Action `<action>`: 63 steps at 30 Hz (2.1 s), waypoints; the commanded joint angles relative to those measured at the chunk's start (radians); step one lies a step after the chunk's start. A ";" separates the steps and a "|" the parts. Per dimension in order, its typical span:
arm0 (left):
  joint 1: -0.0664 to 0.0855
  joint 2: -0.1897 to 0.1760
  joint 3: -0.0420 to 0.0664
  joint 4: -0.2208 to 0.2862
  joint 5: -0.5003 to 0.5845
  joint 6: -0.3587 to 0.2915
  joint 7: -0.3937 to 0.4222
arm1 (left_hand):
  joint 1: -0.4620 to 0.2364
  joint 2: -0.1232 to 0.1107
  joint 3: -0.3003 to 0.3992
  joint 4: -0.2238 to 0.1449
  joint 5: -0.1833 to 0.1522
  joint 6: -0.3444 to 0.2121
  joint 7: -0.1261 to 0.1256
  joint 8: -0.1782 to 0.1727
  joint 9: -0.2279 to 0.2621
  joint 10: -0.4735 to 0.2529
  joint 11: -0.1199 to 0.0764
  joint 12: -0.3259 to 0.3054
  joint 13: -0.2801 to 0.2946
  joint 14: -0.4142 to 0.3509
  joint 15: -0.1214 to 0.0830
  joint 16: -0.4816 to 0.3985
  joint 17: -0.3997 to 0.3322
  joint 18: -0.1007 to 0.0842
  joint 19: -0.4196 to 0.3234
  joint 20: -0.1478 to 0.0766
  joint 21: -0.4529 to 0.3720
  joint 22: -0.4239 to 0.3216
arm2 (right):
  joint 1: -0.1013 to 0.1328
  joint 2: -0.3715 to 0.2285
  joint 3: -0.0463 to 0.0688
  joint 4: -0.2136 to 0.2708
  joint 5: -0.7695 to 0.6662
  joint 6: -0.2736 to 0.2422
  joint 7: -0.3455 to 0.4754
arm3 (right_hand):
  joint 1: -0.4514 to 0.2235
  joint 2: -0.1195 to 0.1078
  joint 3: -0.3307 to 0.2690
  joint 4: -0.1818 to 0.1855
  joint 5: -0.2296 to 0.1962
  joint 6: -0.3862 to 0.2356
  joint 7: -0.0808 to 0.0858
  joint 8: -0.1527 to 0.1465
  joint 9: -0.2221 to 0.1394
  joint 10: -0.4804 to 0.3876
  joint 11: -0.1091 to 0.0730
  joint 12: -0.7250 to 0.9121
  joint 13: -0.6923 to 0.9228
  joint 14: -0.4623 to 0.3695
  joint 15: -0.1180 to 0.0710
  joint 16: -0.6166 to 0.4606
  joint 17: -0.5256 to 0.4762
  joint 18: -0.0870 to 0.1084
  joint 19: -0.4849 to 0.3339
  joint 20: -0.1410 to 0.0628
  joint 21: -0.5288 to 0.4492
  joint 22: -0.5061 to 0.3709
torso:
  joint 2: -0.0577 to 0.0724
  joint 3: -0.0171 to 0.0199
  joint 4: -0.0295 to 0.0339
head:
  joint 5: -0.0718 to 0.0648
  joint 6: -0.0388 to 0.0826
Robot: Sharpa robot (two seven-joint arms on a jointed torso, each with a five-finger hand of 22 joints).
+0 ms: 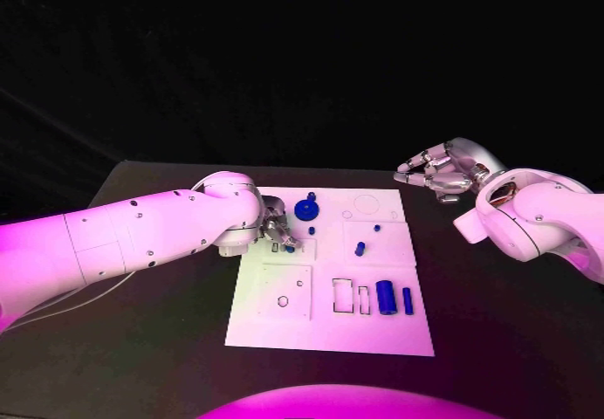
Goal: Assemble the parts on the task board
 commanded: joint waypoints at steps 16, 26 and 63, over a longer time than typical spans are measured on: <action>-0.001 0.003 0.001 -0.006 0.005 0.013 -0.008 | -0.025 0.041 -0.114 0.009 0.000 0.008 0.001 -0.008 0.005 0.002 -0.001 0.012 0.008 0.058 -0.009 0.003 0.059 -0.007 0.012 0.000 0.007 0.007 | 0.000 -0.002 0.000 0.002 -0.005 0.000 0.011 | -0.012 -0.002 -0.005 0.006 0.003 -0.010 0.000 0.005 0.001 -0.008 0.001 -0.007 -0.003 0.065 -0.007 -0.004 0.092 0.011 -0.007 -0.003 -0.006 0.080 | 0.000 -0.0004 -0.0005 | -0.002 0.002; 0.000 -0.019 0.016 0.024 0.040 -0.003 -0.007 | -0.053 0.042 -0.219 0.011 0.001 0.011 -0.001 -0.012 0.007 0.002 -0.003 0.014 0.008 0.058 -0.010 0.002 0.059 -0.006 0.012 -0.002 0.006 0.005 | 0.000 -0.002 0.000 -0.002 -0.005 0.000 0.012 | -0.014 -0.002 -0.006 0.007 0.003 -0.010 0.000 0.005 0.001 -0.008 0.001 -0.007 -0.003 0.065 -0.007 -0.005 0.091 0.011 -0.007 -0.003 -0.006 0.080 | 0.000 0.0001 -0.0004 | -0.001 0.006; 0.128 -0.006 0.063 -0.183 0.057 0.050 0.002 | 0.017 0.060 -0.313 0.012 0.001 -0.080 0.054 -0.116 -0.071 -0.094 0.044 -0.084 -0.116 0.042 0.030 -0.020 0.020 0.012 -0.056 0.022 -0.051 -0.097 | 0.000 0.005 0.000 -0.008 -0.021 0.000 0.010 | -0.016 -0.002 -0.007 0.008 0.003 -0.011 0.000 0.006 0.001 -0.008 0.001 -0.006 -0.003 0.065 -0.007 -0.005 0.092 0.011 -0.007 -0.003 -0.007 0.080 | 0.001 0.0008 -0.0008 | 0.014 0.027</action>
